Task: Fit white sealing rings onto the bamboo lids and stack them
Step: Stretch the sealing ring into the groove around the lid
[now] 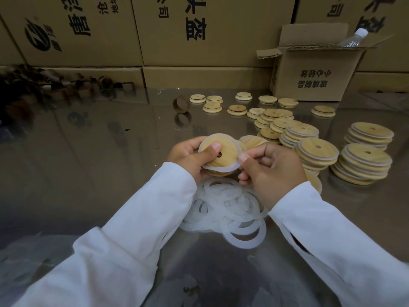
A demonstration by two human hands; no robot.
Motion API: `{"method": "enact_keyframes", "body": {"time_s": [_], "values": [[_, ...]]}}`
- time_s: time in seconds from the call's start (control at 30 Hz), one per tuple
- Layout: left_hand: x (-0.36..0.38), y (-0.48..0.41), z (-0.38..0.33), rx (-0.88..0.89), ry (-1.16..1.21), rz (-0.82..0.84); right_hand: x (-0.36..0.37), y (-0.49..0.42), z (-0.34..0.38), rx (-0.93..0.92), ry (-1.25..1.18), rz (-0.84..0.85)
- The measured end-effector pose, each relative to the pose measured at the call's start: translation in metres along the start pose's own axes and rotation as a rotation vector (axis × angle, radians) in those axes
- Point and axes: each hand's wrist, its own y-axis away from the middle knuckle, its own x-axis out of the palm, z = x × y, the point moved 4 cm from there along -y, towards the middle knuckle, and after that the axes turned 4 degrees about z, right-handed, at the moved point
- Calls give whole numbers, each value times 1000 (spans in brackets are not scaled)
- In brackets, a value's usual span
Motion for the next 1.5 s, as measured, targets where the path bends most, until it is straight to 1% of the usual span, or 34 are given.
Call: {"method": "enact_keyframes", "body": {"time_s": [0.2, 0.33, 0.47, 0.57, 0.7, 0.83, 0.97, 1.1, 1.13, 1.17, 1.23, 1.27, 1.3, 1.43, 1.5], "values": [[-1, -1, 1, -56, 125, -18, 3, 1, -2, -23, 90, 23], [-1, -1, 1, -108, 226, -20, 4, 1, 1, -39, 73, 22], [0, 0, -3, -87, 184, 46, 3, 1, 0, -31, -21, 11], [1, 0, -3, -82, 147, 55, 1, 1, -3, -17, -42, -3], [2, 2, -1, -13, 45, -22, 2, 1, -9, 65, -77, 5], [1, 2, 0, 87, -24, -135, 7, 1, -14, 115, -34, 3], [4, 3, 0, 111, 2, -127, 5, -1, -17, 116, -10, -47], [8, 2, 3, 14, 54, -31, 0, -3, -20, 89, 62, -104], [9, 3, 4, -9, 30, -2, -2, -4, -20, 74, 86, -124], [9, 3, 4, -4, -51, 21, -4, -4, -19, 59, 108, -143], [9, 5, 1, 81, -297, 55, -7, -6, -17, 23, 166, -164], [9, 6, 0, 122, -371, 67, -8, -6, -15, 2, 205, -166], [10, 7, -1, 144, -392, 71, -9, -6, -14, -23, 246, -164], [7, 9, -1, 123, -251, 40, -10, -4, -4, -149, 397, -140], [8, 9, 1, 95, -177, 44, -12, -4, -2, -159, 419, -127]]}}
